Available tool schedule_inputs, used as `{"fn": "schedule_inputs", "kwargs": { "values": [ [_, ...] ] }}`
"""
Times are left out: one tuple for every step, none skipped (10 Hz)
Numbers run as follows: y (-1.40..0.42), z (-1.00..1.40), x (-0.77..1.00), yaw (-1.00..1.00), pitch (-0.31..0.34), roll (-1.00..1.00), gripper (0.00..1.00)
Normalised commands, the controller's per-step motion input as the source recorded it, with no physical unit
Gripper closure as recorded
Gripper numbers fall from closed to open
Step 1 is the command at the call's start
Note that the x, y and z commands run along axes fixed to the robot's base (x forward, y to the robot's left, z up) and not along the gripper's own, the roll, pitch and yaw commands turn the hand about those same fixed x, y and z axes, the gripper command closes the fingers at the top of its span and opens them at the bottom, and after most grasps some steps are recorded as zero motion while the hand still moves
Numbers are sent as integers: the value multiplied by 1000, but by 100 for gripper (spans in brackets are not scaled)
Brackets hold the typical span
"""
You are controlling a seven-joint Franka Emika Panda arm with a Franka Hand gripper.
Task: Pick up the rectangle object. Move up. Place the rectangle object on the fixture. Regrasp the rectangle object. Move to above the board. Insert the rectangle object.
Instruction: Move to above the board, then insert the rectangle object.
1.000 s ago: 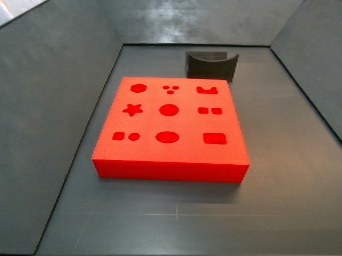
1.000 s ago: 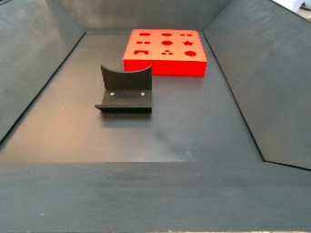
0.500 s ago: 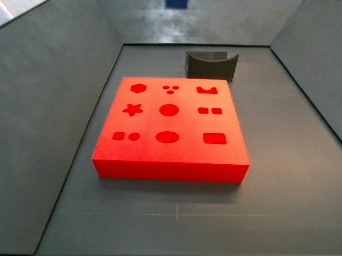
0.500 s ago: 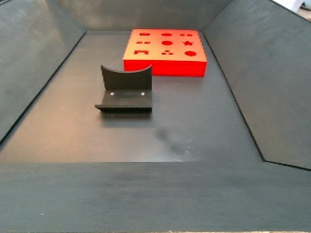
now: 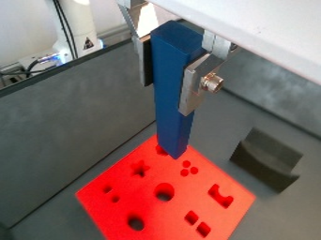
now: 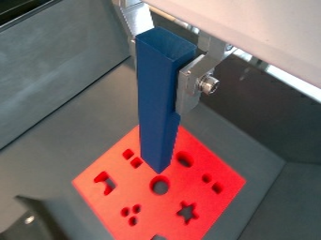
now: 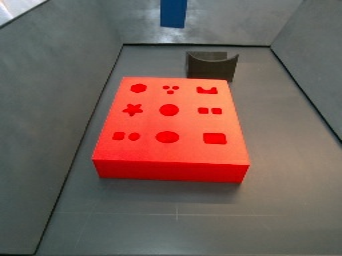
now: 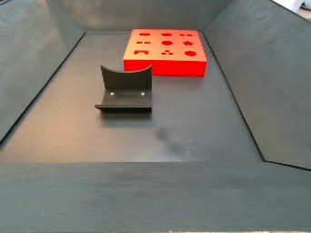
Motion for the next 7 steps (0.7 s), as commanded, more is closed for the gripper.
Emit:
{"fn": "schedule_inputs", "kwargs": {
  "values": [
    [11,-4,-36,-23,-22,-268,100],
    [12,1,-27,-20,-20,-207,100],
    [0,0,0,0,0,-10,100],
    [0,0,-209,-97,-130,-33,100],
    [-186,-597,29,-171,-144,-149,100],
    [-140,-640,246,-157,-113,-219,100],
    [-51,-609,414,-243,-70,-234,100]
  ]
}}
